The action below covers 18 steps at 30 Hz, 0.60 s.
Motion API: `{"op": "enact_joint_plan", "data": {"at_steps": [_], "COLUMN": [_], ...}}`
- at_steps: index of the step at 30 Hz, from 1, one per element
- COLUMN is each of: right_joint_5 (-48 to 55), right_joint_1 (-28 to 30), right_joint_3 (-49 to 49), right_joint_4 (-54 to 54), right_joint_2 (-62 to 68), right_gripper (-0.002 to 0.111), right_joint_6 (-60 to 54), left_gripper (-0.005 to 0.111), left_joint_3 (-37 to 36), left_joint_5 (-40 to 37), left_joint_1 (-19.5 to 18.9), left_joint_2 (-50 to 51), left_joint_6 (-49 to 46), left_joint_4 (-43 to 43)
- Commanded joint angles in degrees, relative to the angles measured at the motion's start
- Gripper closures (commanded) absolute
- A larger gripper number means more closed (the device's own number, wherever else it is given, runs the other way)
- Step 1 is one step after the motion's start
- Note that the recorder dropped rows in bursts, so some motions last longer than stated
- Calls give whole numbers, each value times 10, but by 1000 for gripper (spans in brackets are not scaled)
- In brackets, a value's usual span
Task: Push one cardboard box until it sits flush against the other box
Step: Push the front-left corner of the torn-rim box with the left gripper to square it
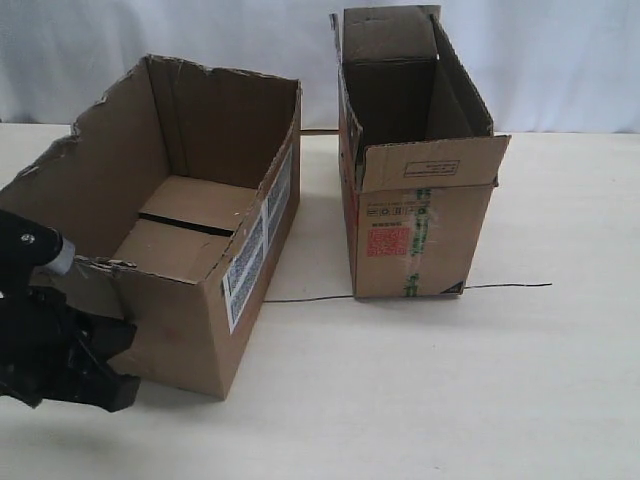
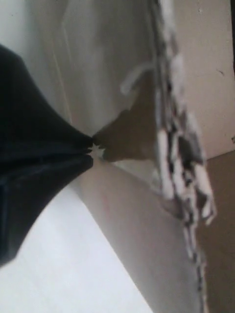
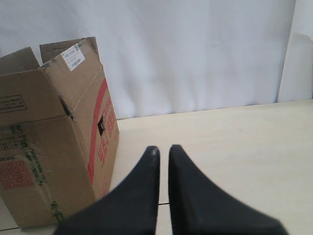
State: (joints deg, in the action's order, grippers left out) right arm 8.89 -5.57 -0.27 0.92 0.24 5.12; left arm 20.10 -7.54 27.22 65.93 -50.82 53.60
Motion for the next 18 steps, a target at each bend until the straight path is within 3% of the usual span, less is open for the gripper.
{"op": "enact_joint_plan", "data": {"at_steps": [1, 18], "right_joint_5": [2, 2], "right_joint_1": [1, 1], "right_joint_3": [3, 3], "right_joint_4": [-1, -1], "right_joint_2": [-2, -2], "right_gripper": [103, 103], "right_joint_6": [1, 1], "left_gripper": [107, 107], "left_joint_3": [25, 161], "left_joint_5": [36, 28], "left_joint_1": [19, 22], "left_joint_2": [16, 168], "left_joint_6": [1, 1], "left_joint_4": [19, 31]}}
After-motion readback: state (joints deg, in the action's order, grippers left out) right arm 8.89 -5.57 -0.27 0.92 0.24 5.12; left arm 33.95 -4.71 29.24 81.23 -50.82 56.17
